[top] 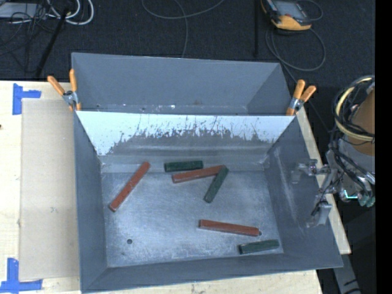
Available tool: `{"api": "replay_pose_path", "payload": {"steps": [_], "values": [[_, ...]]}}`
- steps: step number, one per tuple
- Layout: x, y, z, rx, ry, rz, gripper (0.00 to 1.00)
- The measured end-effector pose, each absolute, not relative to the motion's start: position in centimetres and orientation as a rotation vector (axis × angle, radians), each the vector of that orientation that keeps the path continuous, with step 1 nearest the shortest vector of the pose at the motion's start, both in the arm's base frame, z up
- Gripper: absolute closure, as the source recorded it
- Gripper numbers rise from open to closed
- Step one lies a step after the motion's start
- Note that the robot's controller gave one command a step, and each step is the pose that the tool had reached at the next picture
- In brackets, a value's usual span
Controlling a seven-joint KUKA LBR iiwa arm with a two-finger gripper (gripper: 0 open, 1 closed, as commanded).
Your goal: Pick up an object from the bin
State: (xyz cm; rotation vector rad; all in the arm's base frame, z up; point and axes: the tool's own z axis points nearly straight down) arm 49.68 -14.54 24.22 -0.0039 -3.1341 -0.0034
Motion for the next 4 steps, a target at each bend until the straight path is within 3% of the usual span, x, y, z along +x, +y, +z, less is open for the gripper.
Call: {"api": "replay_pose_path", "payload": {"steps": [1, 2, 3, 4], "values": [[52.4, -11.9, 6.6, 0.057, -3.135, -0.003, 0.00], [48.9, -4.3, 7.1, 0.249, -3.135, -0.004, 0.00], [48.8, -4.6, 7.2, 0.246, -3.128, -0.001, 1.00], [48.8, -4.6, 7.0, 0.249, -3.132, -0.001, 0.00]]}}
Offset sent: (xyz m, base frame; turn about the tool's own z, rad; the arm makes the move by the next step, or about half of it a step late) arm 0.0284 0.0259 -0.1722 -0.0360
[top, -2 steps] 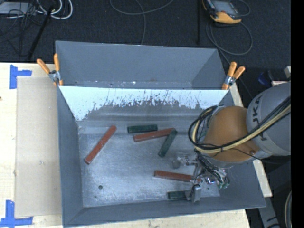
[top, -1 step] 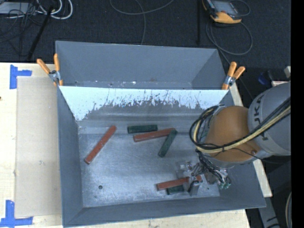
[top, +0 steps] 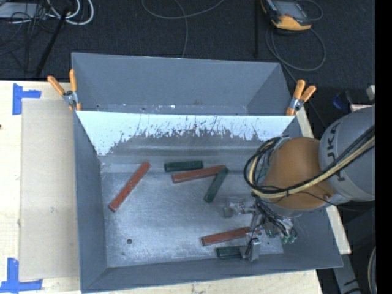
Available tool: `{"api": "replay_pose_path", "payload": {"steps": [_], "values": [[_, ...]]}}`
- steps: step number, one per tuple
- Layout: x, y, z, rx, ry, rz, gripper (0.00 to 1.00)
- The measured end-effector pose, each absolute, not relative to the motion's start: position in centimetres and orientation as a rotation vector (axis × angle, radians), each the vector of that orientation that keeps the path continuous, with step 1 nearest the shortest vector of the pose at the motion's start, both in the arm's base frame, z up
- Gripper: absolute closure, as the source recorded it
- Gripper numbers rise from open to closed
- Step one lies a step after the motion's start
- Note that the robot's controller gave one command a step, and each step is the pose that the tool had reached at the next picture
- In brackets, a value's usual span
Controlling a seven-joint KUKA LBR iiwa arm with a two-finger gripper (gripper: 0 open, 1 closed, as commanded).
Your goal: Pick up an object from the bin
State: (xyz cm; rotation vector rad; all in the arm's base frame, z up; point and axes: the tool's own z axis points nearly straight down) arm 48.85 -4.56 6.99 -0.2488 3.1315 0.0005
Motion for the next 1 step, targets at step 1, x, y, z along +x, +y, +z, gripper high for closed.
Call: {"api": "replay_pose_path", "payload": {"steps": [1], "values": [[49.37, -1.26, 6.97, -0.350, 3.122, 0.001, 0.00]]}}
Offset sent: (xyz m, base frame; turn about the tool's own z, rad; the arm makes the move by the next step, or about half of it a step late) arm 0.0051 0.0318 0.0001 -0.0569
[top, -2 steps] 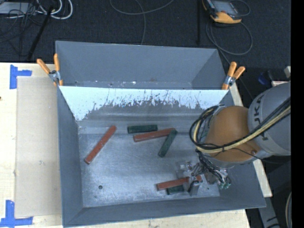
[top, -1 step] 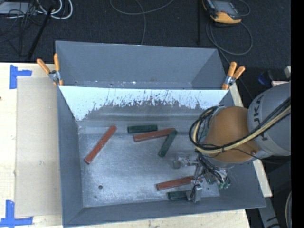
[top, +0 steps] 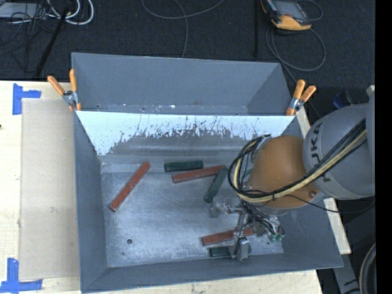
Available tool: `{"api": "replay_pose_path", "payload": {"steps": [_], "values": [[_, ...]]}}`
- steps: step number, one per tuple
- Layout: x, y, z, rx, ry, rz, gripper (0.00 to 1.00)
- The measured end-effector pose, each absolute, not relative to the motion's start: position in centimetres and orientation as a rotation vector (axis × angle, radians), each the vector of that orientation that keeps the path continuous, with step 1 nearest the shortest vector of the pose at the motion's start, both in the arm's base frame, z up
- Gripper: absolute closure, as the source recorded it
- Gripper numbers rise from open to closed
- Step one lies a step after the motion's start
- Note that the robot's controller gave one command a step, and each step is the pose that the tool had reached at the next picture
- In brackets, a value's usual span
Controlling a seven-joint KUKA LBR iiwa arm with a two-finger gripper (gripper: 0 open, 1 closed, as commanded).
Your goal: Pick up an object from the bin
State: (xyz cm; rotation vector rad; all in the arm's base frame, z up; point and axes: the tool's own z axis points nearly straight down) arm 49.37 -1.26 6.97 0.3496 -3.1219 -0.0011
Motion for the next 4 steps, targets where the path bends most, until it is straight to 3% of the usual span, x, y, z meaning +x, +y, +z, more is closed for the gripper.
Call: {"api": "replay_pose_path", "payload": {"steps": [1, 2, 3, 4], "values": [[49.6, -0.3, 7.0, 0.671, -3.069, 0.000, 0.00], [51.0, 1.9, 8.5, 0.746, -3.052, -0.002, 0.00], [48.1, -0.1, 7.1, 0.954, -3.007, 0.003, 0.00], [48.2, 0.6, 7.2, 0.719, -3.073, 0.006, 0.00]]}}
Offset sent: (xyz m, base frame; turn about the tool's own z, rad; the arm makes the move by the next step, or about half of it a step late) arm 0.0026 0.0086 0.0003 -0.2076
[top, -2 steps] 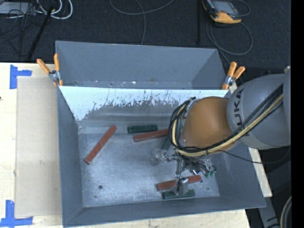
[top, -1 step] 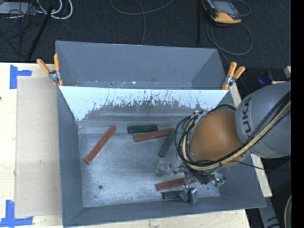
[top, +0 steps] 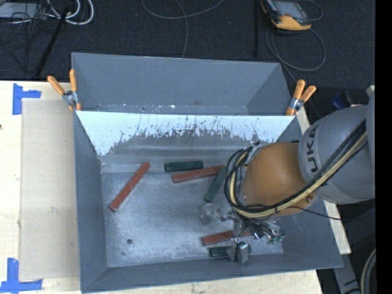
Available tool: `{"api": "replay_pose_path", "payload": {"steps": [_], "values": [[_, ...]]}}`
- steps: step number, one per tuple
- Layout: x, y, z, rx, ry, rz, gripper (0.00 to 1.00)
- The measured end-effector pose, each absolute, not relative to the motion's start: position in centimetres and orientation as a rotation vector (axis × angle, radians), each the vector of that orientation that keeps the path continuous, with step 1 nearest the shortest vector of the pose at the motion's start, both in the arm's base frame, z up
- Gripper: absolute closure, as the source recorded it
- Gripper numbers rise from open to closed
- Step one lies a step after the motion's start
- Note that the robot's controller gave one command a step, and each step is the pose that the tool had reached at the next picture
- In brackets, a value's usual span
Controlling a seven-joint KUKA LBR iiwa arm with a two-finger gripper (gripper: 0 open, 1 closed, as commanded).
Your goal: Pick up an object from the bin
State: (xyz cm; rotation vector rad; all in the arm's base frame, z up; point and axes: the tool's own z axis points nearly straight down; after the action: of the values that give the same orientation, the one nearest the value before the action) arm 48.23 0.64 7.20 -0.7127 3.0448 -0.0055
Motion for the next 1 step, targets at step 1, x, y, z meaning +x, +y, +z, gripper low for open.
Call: {"api": "replay_pose_path", "payload": {"steps": [1], "values": [[47.82, -0.39, 7.36, -0.850, 2.995, -0.005, 0.00]]}}
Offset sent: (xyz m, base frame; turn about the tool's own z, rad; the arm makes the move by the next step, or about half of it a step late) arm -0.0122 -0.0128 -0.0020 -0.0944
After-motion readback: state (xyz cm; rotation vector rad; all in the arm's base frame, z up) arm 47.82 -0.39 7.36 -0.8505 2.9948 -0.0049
